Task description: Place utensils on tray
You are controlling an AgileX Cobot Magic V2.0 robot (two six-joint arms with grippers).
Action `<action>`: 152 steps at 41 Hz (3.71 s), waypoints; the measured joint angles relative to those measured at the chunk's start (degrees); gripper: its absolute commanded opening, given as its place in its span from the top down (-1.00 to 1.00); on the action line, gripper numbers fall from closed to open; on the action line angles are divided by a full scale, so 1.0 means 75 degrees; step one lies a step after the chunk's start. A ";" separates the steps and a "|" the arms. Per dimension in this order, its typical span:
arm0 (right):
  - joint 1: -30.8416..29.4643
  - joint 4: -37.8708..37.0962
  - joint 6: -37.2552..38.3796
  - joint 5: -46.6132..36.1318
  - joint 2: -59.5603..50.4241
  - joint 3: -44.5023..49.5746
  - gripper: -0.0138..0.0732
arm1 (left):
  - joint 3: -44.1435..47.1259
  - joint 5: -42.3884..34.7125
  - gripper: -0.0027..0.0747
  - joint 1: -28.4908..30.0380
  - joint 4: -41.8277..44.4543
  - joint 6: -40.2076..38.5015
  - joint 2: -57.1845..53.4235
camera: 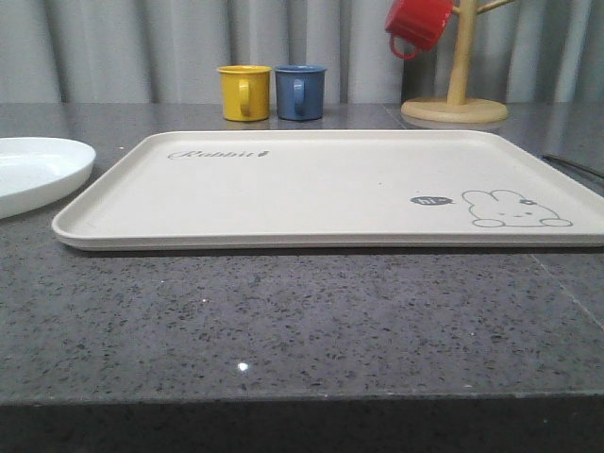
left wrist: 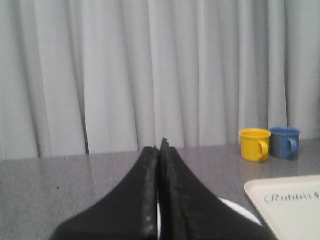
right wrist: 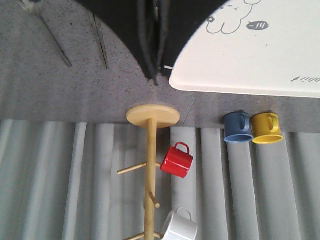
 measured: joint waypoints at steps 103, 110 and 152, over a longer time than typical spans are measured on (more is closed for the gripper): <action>0.0000 0.0016 0.0000 -0.0179 0.1831 -0.0596 -0.67 | -0.7259 0.7729 -0.10 -0.2333 0.0603 0.0788 1.1373; 0.0000 0.0016 0.0000 -0.0179 0.1831 -0.0596 -0.67 | -0.7276 0.7673 -0.10 -0.2333 0.0615 0.0831 1.1582; 0.0000 0.0016 0.0000 -0.0179 0.1831 -0.0596 -0.67 | -0.7318 0.7614 0.98 -0.2349 0.0899 0.0967 1.1269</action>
